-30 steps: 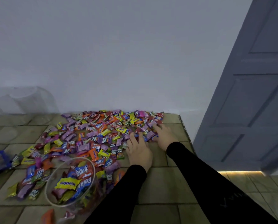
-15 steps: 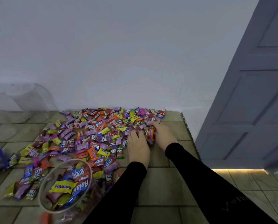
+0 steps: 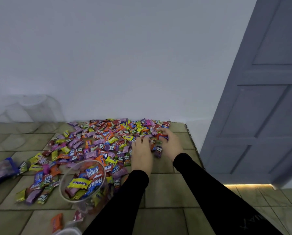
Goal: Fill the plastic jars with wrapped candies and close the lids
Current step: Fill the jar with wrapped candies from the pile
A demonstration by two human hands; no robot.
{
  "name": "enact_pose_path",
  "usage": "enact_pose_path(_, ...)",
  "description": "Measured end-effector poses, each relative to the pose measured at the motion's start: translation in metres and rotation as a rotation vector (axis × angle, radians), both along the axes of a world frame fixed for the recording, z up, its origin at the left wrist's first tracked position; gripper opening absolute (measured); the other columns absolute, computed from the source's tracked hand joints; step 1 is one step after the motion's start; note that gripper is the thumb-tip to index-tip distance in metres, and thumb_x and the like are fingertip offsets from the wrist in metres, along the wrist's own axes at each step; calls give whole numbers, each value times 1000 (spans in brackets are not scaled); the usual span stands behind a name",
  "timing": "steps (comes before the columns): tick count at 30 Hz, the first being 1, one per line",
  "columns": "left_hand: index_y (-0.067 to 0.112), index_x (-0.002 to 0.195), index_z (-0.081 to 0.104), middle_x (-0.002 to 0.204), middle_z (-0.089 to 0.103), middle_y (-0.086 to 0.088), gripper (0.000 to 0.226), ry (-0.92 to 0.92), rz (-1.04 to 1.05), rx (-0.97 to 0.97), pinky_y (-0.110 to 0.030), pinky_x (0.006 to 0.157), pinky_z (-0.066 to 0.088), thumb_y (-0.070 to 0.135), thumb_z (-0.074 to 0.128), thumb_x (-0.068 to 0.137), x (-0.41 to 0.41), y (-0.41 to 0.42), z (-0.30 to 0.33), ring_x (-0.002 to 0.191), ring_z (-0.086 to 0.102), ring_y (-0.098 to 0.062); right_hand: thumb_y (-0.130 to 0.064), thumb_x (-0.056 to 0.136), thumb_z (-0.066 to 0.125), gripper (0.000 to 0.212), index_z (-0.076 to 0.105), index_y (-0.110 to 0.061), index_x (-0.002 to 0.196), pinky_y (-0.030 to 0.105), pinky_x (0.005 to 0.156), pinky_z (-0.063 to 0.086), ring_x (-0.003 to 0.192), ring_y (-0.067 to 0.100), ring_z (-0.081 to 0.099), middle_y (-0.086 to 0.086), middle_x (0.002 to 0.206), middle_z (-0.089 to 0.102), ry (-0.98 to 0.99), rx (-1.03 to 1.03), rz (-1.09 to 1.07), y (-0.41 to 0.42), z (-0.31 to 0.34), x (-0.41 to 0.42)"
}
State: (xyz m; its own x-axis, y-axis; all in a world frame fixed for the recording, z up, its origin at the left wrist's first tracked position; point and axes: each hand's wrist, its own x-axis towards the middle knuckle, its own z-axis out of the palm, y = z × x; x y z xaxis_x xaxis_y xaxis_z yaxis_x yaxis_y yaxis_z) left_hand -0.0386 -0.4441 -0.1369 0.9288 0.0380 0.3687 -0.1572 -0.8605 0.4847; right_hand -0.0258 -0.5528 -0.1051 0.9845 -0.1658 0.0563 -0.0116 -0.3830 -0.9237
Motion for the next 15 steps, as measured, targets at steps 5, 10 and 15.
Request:
enact_pose_path(5, 11, 117, 54, 116, 48, -6, 22, -48, -23, -67, -26, 80, 34, 6, 42, 100, -8, -6, 30, 102, 40, -19, -1, 98, 42, 28, 57, -21, 110, 29, 85, 46, 99, 18, 54, 2, 112, 58, -74, 106, -64, 3, 18, -9)
enact_pose_path(10, 4, 113, 56, 112, 49, -11, 20, -150, -76, -175, -22, 76, 25, 7, 40, 100, -24, -13, 71, 102, 41, -22, 0, 99, 38, 28, 56, -11, 118, 4, 56, 40, 78, 8, 52, 6, 105, 57, -145, 251, -160, 6, 43, -23)
enact_pose_path(15, 7, 111, 60, 110, 55, -9, 21, -224, -132, -307, -18, 74, 22, 13, 42, 102, -43, -7, 108, 95, 36, -15, -3, 99, 37, 29, 55, -16, 117, 16, 59, 45, 77, 15, 53, 2, 93, 58, -199, 419, -159, 21, 72, -47)
